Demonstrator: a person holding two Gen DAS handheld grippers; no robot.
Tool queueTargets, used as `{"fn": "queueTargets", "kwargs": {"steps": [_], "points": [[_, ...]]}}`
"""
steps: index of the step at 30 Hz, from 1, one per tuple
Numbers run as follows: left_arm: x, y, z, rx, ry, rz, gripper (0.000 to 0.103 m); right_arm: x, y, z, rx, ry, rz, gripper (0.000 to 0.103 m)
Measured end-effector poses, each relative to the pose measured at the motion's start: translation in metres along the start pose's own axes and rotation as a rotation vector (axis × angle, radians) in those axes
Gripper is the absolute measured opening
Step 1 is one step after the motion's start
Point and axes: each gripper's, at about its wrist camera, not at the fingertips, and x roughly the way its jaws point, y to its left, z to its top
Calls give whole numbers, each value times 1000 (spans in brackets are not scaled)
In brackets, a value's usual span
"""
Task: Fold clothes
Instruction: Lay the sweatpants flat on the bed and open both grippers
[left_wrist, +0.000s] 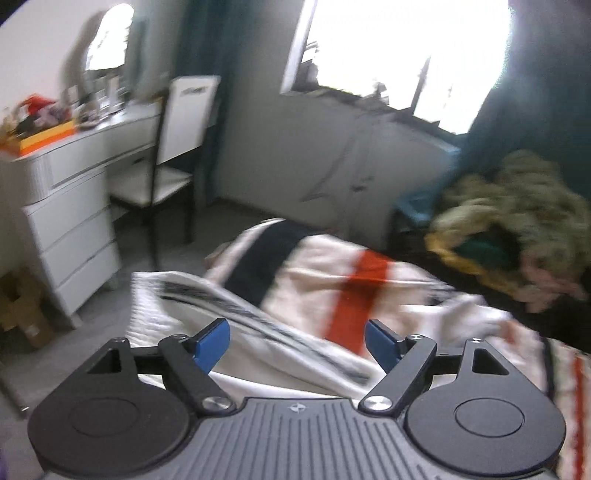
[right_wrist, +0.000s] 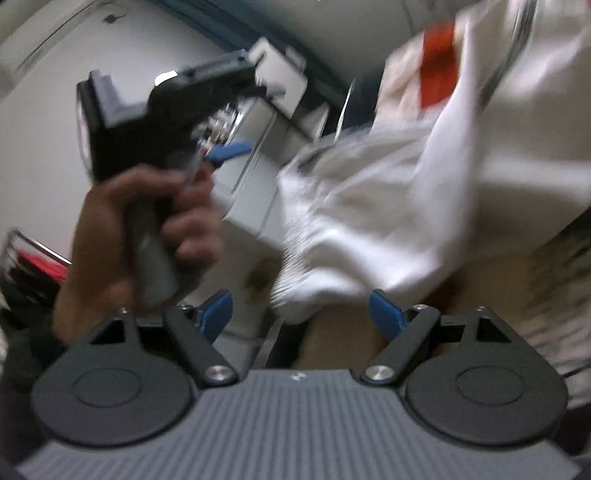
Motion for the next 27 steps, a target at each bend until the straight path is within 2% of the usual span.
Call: {"fn": "queueTargets", "kwargs": {"steps": [2, 5, 11, 17, 21, 24, 27], "points": [[-32, -22, -13, 25, -48, -48, 86, -45, -13, -4, -96, -80, -82, 84], [-69, -50, -37, 47, -106, -114, 89, -89, -30, -3, -197, -174, -196, 83], [-107, -99, -101, 126, -188, -177, 90, -168, -72, 0, -296, -373, -351, 83], [-99, -130, -174, 175, -238, -223, 90, -189, -109, -7, -318, -514, -425, 83], [-64, -128, -214, 135, -214, -296, 91, -192, -128, -13, -336, -568, -468, 83], [-42, -126, -233, 151, -179, -295, 91, -187, -143, -24, -335, -594, -483, 83], [-30, -131, -250, 211, -172, -255, 91, -178, -155, -34, -321, -582, -513, 83]]}}
